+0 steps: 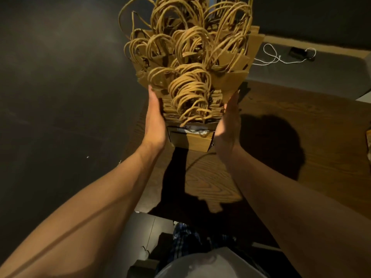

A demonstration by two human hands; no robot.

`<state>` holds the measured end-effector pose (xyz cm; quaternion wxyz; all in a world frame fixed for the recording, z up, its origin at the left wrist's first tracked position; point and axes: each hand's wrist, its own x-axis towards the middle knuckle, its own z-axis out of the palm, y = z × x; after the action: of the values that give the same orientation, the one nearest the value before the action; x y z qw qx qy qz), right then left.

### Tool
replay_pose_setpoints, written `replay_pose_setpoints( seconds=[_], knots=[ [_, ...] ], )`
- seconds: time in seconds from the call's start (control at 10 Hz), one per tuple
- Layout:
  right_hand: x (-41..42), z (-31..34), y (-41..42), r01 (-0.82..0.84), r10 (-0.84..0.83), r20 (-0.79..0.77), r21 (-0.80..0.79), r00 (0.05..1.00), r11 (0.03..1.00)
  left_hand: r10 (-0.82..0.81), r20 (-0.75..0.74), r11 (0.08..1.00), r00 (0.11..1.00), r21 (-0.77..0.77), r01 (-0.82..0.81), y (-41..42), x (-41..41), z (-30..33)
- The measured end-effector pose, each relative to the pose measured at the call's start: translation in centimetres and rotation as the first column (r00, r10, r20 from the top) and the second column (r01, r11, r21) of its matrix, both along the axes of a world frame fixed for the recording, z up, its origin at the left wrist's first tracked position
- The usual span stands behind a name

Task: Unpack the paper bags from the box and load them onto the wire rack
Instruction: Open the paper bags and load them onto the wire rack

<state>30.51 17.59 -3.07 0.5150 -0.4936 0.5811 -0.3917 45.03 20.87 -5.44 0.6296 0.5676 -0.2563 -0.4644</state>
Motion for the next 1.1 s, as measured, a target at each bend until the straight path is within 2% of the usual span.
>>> replay_pose_setpoints(
  seconds=[0.1, 0.2, 0.3, 0.4, 0.5, 0.6, 0.7, 0.8, 0.9, 1.0, 1.1],
  knots=[
    [0.8, 0.8, -0.1, 0.023, -0.019, 0.091, -0.05, 0.996, 0.998, -0.04, 0.11, 0.999, 0.993, -0.015, 0.042, -1.1, 0.6, 0.5],
    [0.8, 1.1, -0.8, 0.162, -0.156, 0.067, -0.103, 0.986, 0.981, 0.034, 0.126, 0.997, 0.992, -0.071, -0.025, -0.9, 1.0, 0.0],
    [0.4, 0.9, -2.3, 0.099, -0.089, 0.192, -0.041, 0.977, 0.994, -0.024, -0.014, 0.996, 1.0, -0.087, 0.023, -1.3, 1.1, 0.8],
    [0.4, 0.4, -2.8, 0.022, -0.023, 0.125, 0.004, 0.992, 1.0, -0.108, -0.038, 0.992, 0.993, -0.068, 0.105, -1.4, 0.1, 1.5],
    [0.1, -0.1, -3.3, -0.016, 0.011, 0.101, 0.056, 0.995, 0.998, -0.021, -0.024, 1.0, 0.999, -0.003, 0.021, -1.0, 1.1, 1.5],
    [-0.3, 0.6, -4.0, -0.052, 0.049, 0.115, 0.018, 0.992, 0.999, 0.101, -0.052, 0.993, 0.993, 0.062, -0.098, -2.2, 3.8, -1.0],
    [0.4, 1.1, -4.3, -0.08, 0.05, 0.272, 0.098, 0.961, 0.992, 0.02, -0.061, 0.998, 0.998, 0.06, -0.017, -2.7, 2.5, 2.2],
    [0.2, 1.4, -4.2, -0.081, 0.051, 0.203, 0.143, 0.978, 0.986, -0.093, -0.067, 0.996, 0.993, 0.005, 0.093, -3.6, 1.3, 3.4],
    [-0.3, 2.2, -4.7, -0.077, 0.042, 0.19, 0.181, 0.981, 0.98, -0.123, -0.183, 0.991, 0.975, -0.069, 0.112, -4.1, 1.5, 3.5],
    [0.5, 4.1, -5.5, -0.069, 0.065, 0.254, 0.006, 0.965, 0.998, -0.147, -0.072, 0.989, 0.987, -0.037, 0.144, -4.3, 1.7, 4.2],
    [1.2, 4.4, -5.7, -0.107, 0.113, 0.319, -0.034, 0.941, 0.994, -0.108, 0.114, 0.992, 0.988, 0.073, 0.1, -4.9, 2.1, 3.8]
  ],
)
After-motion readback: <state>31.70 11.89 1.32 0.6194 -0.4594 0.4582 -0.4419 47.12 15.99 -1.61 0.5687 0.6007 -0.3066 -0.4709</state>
